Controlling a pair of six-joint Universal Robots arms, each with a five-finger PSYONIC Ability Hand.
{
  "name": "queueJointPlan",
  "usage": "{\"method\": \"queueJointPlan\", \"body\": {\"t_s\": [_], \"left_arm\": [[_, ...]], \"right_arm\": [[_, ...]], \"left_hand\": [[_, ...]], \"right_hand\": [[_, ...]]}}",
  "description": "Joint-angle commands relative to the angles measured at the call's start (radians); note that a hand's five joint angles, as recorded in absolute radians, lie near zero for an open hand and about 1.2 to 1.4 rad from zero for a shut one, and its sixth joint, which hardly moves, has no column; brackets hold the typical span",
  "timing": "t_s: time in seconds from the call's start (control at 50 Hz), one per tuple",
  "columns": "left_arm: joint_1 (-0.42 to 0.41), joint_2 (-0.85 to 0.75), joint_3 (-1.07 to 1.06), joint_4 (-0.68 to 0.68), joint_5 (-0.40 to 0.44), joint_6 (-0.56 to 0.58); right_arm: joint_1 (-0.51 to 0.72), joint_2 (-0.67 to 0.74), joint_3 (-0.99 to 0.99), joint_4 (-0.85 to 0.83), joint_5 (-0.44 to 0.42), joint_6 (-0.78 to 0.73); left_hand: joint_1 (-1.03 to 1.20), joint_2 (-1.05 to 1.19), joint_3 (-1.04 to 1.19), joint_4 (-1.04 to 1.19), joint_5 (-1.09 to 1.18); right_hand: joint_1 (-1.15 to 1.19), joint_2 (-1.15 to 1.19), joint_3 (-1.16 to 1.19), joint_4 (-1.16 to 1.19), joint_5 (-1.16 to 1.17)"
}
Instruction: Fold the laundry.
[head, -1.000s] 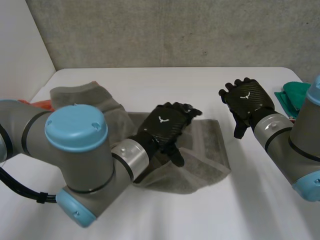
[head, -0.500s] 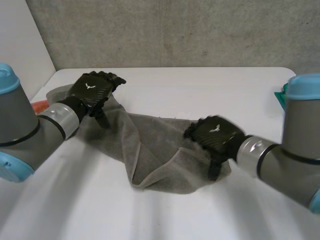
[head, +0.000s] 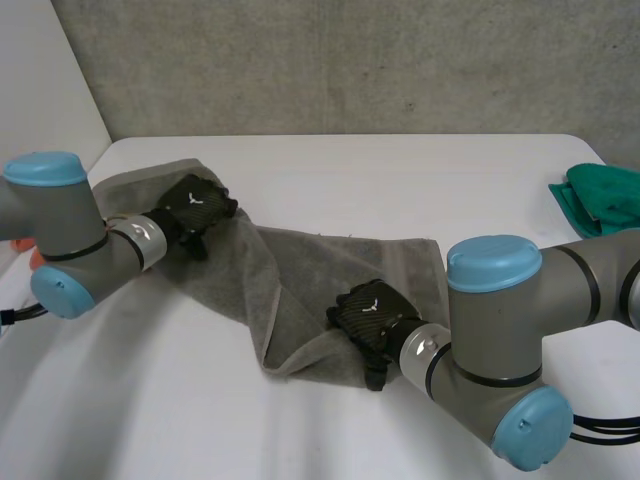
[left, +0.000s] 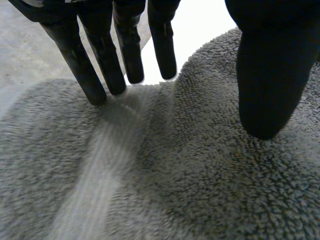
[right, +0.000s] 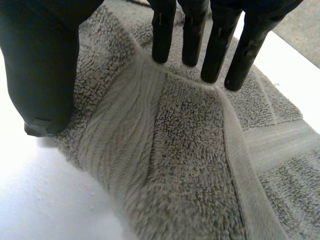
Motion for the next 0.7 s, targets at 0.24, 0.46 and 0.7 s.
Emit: {"method": "queueJointPlan", "body": {"t_s": [0.24, 0.46, 0.7], "left_arm": [[-0.078, 0.011, 0.04, 0.205, -0.172, -0.009], [-0.156, 0.131, 0.188, 0.51, -0.4, -0.214], [-0.205, 0.396, -0.201, 0.506, -0.443, -0.335]], "right_arm": [[-0.002, -0.082, -0.05, -0.134, 0.098, -0.009], [-0.062, -0.084, -0.371, -0.206, 0.147, -0.094], [-0.152, -0.134, -0.311, -0.323, 0.15, -0.098]], "left_hand": [[0.859, 0.869, 0.878, 0.875, 0.874], [0.859, 0.869, 0.878, 0.875, 0.874], [0.859, 0.869, 0.878, 0.875, 0.874]], "right_hand": [[1.039, 0.987, 0.978, 0.983, 0.995], [1.039, 0.987, 0.978, 0.983, 0.995], [1.039, 0.987, 0.978, 0.983, 0.995]]}}
